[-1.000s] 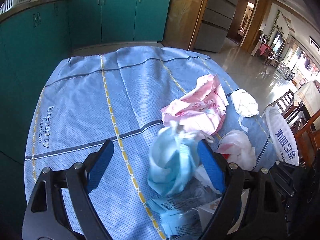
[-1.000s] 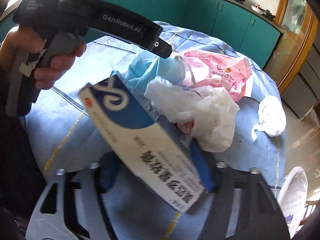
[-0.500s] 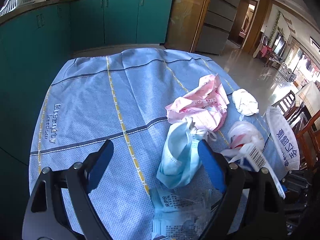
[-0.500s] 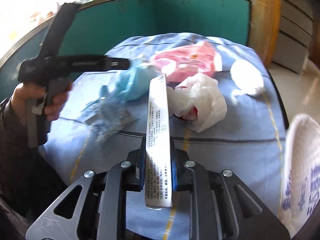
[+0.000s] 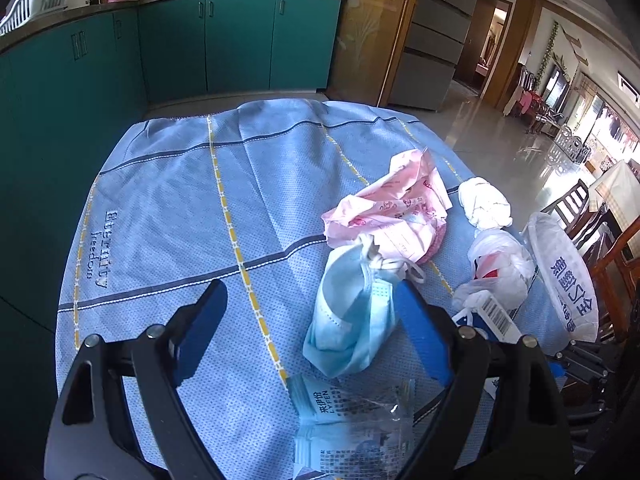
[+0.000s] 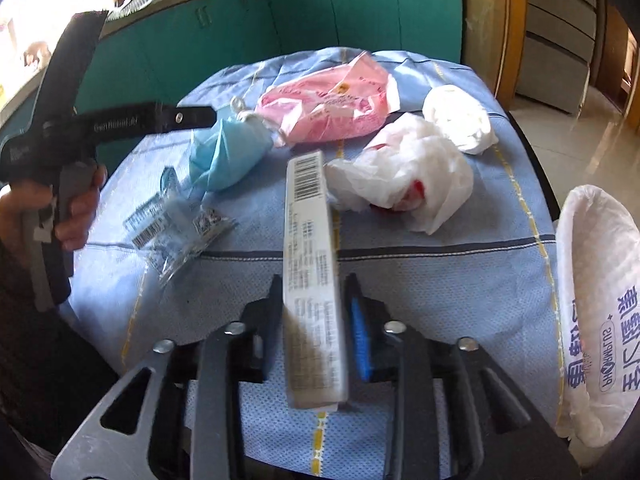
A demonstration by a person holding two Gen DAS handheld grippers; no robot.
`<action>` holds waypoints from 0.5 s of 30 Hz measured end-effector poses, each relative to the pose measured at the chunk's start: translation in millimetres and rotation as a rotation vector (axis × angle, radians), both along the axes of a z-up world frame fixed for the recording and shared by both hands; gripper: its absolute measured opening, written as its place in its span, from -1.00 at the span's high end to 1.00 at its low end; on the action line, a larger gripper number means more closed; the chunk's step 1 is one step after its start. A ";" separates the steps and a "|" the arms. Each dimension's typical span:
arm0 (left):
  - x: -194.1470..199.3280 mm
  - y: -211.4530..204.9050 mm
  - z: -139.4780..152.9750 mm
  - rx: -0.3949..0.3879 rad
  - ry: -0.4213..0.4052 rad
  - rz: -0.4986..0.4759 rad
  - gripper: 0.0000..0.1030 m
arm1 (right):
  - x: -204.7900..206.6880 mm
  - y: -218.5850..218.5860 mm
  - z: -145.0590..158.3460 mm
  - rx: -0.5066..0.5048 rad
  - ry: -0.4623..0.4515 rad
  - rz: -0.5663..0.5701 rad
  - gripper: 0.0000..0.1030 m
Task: Collect trash
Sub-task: 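Grasp the white-and-blue medicine box with the right tool while the left tool grasps the blue face mask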
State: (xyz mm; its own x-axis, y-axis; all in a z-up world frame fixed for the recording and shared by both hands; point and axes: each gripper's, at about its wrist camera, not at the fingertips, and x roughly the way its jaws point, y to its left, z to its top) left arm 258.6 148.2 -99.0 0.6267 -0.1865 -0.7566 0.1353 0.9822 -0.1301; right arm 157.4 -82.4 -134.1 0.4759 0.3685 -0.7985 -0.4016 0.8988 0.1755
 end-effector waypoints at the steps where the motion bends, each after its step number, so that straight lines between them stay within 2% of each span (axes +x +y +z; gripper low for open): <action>1: -0.1 0.1 -0.4 0.001 0.002 0.000 -0.67 | 0.1 3.7 -2.2 -0.007 0.004 0.009 0.09; 3: -0.9 0.3 -0.7 0.000 0.002 -0.002 -0.67 | -0.9 9.7 -5.7 -0.021 0.004 0.021 -0.13; 7: -1.3 0.8 -1.6 -0.001 0.003 -0.001 -0.69 | -3.9 23.4 -12.4 -0.055 -0.004 0.054 -0.33; 11: -2.0 0.6 -1.5 0.000 0.002 0.002 -0.69 | -6.7 31.8 -14.0 -0.099 -0.031 0.067 -0.36; 13: -2.0 0.9 -1.7 0.002 0.002 0.004 -0.69 | -9.3 34.8 -13.8 -0.105 -0.042 0.079 -0.17; 15: -1.9 1.1 -1.8 0.003 0.002 0.006 -0.69 | -10.6 35.5 -12.4 -0.097 -0.046 0.089 0.32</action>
State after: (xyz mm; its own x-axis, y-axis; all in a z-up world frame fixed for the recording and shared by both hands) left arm 256.7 149.2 -100.9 0.6267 -0.1802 -0.7582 0.1288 0.9835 -0.1274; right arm 146.8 -46.9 -146.5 0.4814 0.3334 -0.8106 -0.4862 0.8711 0.0696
